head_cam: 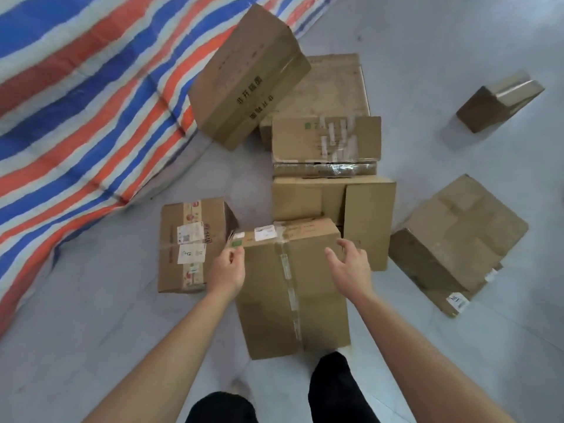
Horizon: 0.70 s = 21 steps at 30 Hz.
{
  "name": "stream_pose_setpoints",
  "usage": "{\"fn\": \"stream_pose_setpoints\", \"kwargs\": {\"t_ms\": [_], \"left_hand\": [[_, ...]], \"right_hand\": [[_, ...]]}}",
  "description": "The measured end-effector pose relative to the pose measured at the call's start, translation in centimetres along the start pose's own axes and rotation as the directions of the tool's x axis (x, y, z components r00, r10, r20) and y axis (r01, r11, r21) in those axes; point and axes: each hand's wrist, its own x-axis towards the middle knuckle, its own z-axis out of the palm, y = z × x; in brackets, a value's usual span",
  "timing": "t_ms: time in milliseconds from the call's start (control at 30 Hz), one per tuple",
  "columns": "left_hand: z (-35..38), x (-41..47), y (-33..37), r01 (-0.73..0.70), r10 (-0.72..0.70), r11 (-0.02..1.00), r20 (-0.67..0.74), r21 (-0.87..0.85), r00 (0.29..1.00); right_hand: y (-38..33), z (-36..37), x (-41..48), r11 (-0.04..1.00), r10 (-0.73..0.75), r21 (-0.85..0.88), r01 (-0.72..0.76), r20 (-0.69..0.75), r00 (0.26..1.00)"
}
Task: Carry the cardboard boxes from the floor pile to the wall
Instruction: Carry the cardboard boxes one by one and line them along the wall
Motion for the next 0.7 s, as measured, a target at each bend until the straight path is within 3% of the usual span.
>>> {"fn": "stream_pose_setpoints", "kwargs": {"t_ms": [200, 400, 467, 567, 700], "left_hand": [[8.2, 8.8, -2.7, 0.122, -0.122, 0.993, 0.014, 0.010, 0.992], [11.8, 18.4, -5.9, 0.197, -0.178, 0.966, -0.126, 0.169, 0.976], [12.3, 20.3, -7.3, 0.259, -0.244, 0.962, -0.165, 0.080, 0.956], [13.1, 22.0, -8.6, 0.325, -0.355, 0.927, -0.163, -0.186, 0.920], [13.1, 21.5, -9.3, 0.431, -0.507, 0.824, -0.137, -0.368, 0.851]], "right_hand": [[4.0, 2.8, 9.5, 0.997, 0.065, -0.049, -0.062, 0.073, 0.995], [8.5, 8.2, 16.2, 0.984, 0.179, -0.001, -0.179, 0.018, 0.984], [9.9, 9.8, 17.6, 0.982, 0.187, 0.017, -0.187, 0.013, 0.982], [11.0, 10.5, 19.3, 0.985, 0.165, 0.060, -0.163, -0.017, 0.986], [10.8, 10.1, 19.1, 0.900, 0.383, 0.252, -0.355, -0.068, 0.921]]}}
